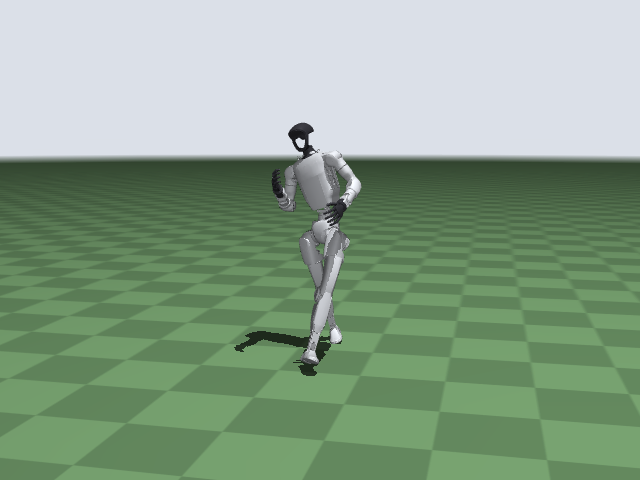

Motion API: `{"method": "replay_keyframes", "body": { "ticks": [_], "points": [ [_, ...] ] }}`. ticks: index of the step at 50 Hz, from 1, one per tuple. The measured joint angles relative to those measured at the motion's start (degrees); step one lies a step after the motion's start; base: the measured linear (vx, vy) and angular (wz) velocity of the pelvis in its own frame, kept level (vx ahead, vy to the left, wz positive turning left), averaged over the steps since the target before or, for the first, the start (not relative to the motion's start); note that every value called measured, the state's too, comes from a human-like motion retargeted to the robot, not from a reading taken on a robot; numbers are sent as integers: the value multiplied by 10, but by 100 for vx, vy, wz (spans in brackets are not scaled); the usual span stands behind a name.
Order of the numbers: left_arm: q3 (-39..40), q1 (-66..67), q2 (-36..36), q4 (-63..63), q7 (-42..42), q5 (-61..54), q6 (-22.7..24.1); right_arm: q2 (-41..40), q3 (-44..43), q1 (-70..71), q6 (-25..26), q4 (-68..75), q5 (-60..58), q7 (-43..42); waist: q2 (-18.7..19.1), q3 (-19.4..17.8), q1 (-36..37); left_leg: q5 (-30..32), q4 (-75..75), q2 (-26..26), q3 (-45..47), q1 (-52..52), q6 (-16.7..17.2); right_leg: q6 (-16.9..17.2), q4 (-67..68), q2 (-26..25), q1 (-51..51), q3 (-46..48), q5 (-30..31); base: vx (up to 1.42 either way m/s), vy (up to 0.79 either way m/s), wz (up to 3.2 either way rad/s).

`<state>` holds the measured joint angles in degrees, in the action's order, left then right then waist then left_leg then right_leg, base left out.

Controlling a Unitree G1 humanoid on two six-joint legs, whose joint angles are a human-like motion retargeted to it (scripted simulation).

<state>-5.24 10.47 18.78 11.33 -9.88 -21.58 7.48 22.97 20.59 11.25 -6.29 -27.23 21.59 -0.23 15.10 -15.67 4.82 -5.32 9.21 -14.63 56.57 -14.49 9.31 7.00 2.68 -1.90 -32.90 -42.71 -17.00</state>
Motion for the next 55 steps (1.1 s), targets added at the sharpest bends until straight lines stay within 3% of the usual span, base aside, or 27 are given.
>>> {"method": "replay_keyframes", "body": {
  "ticks": [2, 3, 5, 8, 10, 14, 20, 23, 25, 28, 30, 33, 35, 37, 39, 40, 42, 45, 47, 50, 53, 55],
  "points": [
    [-4, 8, 5, -33, 28, 4, 7, -14, 3, 17, 0, 9, -4, 3, -3, 14, 16, -20, -10, 25, -54, 15, 15, -9, 1, -33, 5, -5, -12, 58, 10, 38],
    [-13, 0, 6, -42, 25, -26, 0, -23, 9, 28, 5, 17, -16, -2, -13, 12, 32, 21, -102, 67, -77, 36, 16, -13, -2, -35, 5, -7, -14, 53, 8, 29],
    [-46, -22, 13, -48, 22, -46, -6, -43, 22, 36, 5, 28, -42, -18, -38, 1, 51, 72, -142, 94, -110, 30, 24, -17, 6, -45, 6, 20, -10, 47, 5, 67],
    [-114, -90, 45, -74, -5, -43, 0, -70, 41, 50, 3, 41, -101, -73, -79, -36, 99, 90, -141, 113, -140, 21, 10, 0, 90, -66, 47, 121, 7, 41, 2, 87],
    [-142, -131, 64, -108, -20, -26, 9, -76, 58, 71, 3, 46, -128, -113, -108, -58, 150, 82, -131, 119, -141, 16, 21, 23, 189, -73, 104, 180, 20, 39, 0, 14],
    [-108, -136, 62, -210, -41, -35, 37, -33, 69, 132, 1, 39, -158, -124, -151, -71, 214, 79, -140, 121, -140, 13, 30, 63, 258, -85, 164, 190, 106, 41, 2, -9],
    [-81, -146, -4, -429, -70, -144, 108, 54, 40, 136, -10, -4, -259, -130, -223, -84, 255, 67, -141, 144, -164, 16, 7, 79, 82, -50, 98, 171, 251, 41, -3, 31],
    [-85, -228, -3, -505, -50, -113, 115, 84, -5, 129, -21, -7, -325, -161, -269, -77, 305, 42, -111, 132, -159, 7, 5, 80, 45, -39, 92, 191, 295, 40, -14, -8],
    [-89, -301, -2, -527, -30, -63, 112, 95, -43, 153, -24, 13, -333, -205, -285, -66, 329, 15, -56, 92, -169, -5, 34, 80, 33, -58, 85, 227, 322, 37, -30, 16],
    [-94, -416, -18, -512, -19, -17, 94, 95, -58, 261, -12, 113, -304, -285, -299, -35, 343, -10, -28, 69, -179, -6, 41, 80, 49, -47, 103, 307, 279, 31, 7, 10],
    [-84, -502, -28, -470, 2, 12, 71, 86, -44, 364, -5, 240, -267, -324, -295, -12, 334, -29, -19, 66, -188, 5, 44, 66, 93, -15, 125, 408, 207, 30, 32, 22],
    [-76, -686, -10, -334, 32, 73, 10, 29, -6, 511, 8, 489, -112, -343, -274, 12, 303, -36, -15, 38, -213, 23, 56, -7, 171, 13, 165, 565, 114, 23, 7, 54],
    [-113, -833, 4, -186, -5, 139, -30, -26, 9, 560, 4, 619, 45, -356, -261, 30, 274, -34, -19, 34, -235, 29, 57, -47, 215, 31, 200, 627, 45, 18, 4, 91],
    [-195, -978, 4, 18, -108, 206, -58, -72, 23, 545, -26, 637, 124, -395, -254, 39, 246, -33, -24, 38, -257, 36, 57, -64, 223, 45, 230, 650, 5, 19, 0, 98],
    [-303, -1106, 5, 248, -186, 240, -89, -114, 50, 490, -54, 562, 102, -418, -257, 33, 214, -33, -26, 43, -276, 49, 54, -65, 212, 53, 246, 647, 28, 22, -4, 94],
    [-355, -1155, -8, 362, -201, 251, -108, -124, 66, 448, -61, 504, 74, -415, -255, 32, 203, -34, -25, 43, -287, 54, 50, -64, 209, 54, 252, 639, 52, 21, -2, 109],
    [-445, -1206, -40, 531, -120, 255, -122, -120, 90, 344, -47, 372, 9, -367, -242, 34, 178, -32, -30, 51, -319, 55, 36, -56, 247, 53, 265, 616, 82, 19, 2, 131],
    [-527, -1194, -28, 557, -9, 290, -93, -96, 91, 197, -38, 205, -82, -292, -225, 33, 162, -30, -35, 66, -359, 56, 31, -15, 263, 46, 263, 573, 118, 18, 3, 119],
    [-501, -1129, 28, 423, -67, 307, -67, -80, 67, 141, -48, 129, -137, -277, -222, 32, 169, -33, -36, 80, -372, 56, 27, 1, 229, 43, 246, 536, 132, 16, 1, 73],
    [-388, -944, 107, 148, -158, 266, -13, -58, 25, 152, -49, 69, -199, -283, -227, 43, 206, -41, -37, 97, -369, 51, 18, 4, 168, 48, 220, 500, 131, 12, -1, 4],
    [-268, -683, 168, -72, -132, 186, 40, -48, -4, 277, -19, 122, -280, -349, -251, 53, 253, -51, -34, 104, -345, 48, 17, -4, 133, 64, 209, 509, 117, 10, -2, -59],
    [-184, -491, 183, -151, -99, 126, 62, -34, -22, 360, 7, 204, -316, -408, -268, 58, 288, -58, -31, 106, -330, 48, 13, -13, 115, 74, 204, 529, 116, 12, 1, -60]
  ]
}}
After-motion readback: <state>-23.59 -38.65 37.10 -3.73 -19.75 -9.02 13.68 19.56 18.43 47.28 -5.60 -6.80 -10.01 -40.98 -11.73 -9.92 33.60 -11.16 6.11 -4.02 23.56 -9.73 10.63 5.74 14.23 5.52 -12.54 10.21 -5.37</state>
